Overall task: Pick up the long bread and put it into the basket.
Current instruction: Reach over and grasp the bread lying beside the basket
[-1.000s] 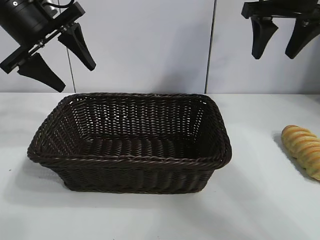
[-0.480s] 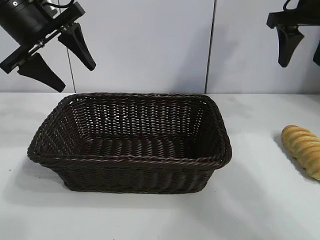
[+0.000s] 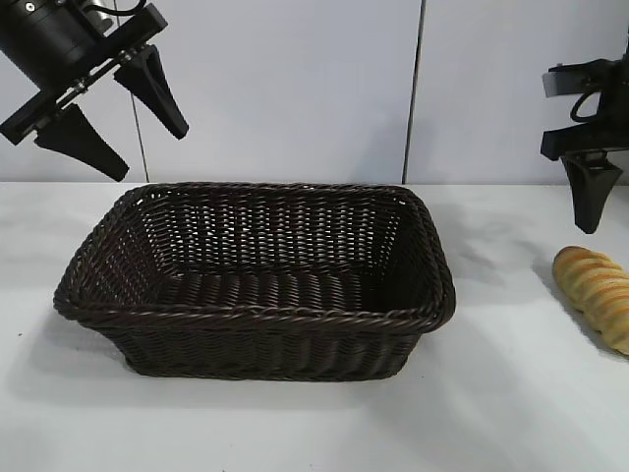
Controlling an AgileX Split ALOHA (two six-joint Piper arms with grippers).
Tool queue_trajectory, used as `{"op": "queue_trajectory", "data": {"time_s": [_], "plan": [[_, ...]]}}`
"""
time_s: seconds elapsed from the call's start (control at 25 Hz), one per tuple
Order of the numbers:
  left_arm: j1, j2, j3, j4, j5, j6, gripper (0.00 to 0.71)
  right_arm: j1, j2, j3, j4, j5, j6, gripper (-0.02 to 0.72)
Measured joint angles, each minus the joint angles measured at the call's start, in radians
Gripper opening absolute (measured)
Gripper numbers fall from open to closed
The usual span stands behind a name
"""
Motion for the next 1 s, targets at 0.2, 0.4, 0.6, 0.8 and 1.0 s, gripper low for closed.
{"op": "queue_trajectory", "data": {"time_s": [0.2, 0.4, 0.6, 0.8, 1.0], "plan": [[0.000, 0.000, 0.000, 0.000, 0.000, 0.000, 0.515, 0.000, 0.000, 0.000, -0.001, -0.002, 0.001, 0.508], [0.000, 0.000, 0.000, 0.000, 0.000, 0.000, 0.515, 0.000, 0.000, 0.000, -0.002, -0.021, 0.001, 0.508], [0.000, 0.000, 0.000, 0.000, 0.000, 0.000, 0.515, 0.000, 0.000, 0.000, -0.002, -0.034, 0.001, 0.508], [0.000, 0.000, 0.000, 0.000, 0.000, 0.000, 0.515, 0.000, 0.027, 0.001, -0.002, -0.034, 0.001, 0.508], [0.000, 0.000, 0.000, 0.000, -0.003, 0.000, 0.515, 0.000, 0.074, 0.005, -0.004, -0.053, 0.001, 0.508]]}}
